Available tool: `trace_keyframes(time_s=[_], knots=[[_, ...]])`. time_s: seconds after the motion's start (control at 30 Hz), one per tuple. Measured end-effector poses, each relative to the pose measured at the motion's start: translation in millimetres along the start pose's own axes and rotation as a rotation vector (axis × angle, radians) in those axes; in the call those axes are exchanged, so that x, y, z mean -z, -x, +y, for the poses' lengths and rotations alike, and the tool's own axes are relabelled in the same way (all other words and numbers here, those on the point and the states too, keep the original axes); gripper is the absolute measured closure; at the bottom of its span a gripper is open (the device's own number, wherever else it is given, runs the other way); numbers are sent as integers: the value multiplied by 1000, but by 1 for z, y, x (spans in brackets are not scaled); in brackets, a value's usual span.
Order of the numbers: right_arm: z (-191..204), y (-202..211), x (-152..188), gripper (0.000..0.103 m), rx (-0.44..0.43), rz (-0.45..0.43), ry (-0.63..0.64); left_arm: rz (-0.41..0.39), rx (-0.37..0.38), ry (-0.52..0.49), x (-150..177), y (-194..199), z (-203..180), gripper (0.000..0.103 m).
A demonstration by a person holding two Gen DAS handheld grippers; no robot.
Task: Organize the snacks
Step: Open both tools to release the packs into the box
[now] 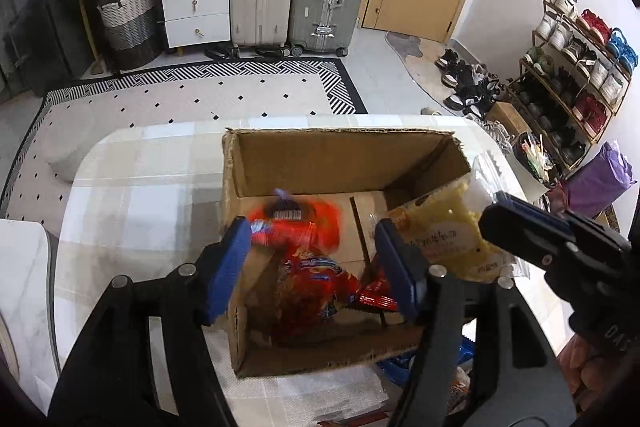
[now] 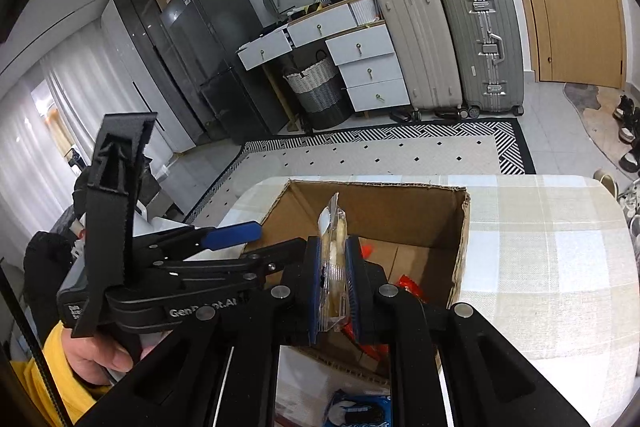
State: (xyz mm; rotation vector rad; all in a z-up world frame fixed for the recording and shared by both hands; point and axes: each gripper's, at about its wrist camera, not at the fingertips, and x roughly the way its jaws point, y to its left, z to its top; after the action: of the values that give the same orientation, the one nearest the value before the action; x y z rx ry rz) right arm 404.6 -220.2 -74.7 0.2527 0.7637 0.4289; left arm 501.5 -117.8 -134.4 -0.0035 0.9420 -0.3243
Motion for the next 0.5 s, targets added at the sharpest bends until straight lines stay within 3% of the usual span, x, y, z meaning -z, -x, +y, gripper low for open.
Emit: trace_keyframes(time_s=[0.1,0.23,0.5], knots=[[2,-1,-1,91,1,1,0,-8,-10,2,0,6,2,39],[3,-6,-1,91,9,12,-3,-21,-20,11,8,22,10,30],[12,1,-1,88,50,-4,15,-32,-61,11,18,50,11,27]])
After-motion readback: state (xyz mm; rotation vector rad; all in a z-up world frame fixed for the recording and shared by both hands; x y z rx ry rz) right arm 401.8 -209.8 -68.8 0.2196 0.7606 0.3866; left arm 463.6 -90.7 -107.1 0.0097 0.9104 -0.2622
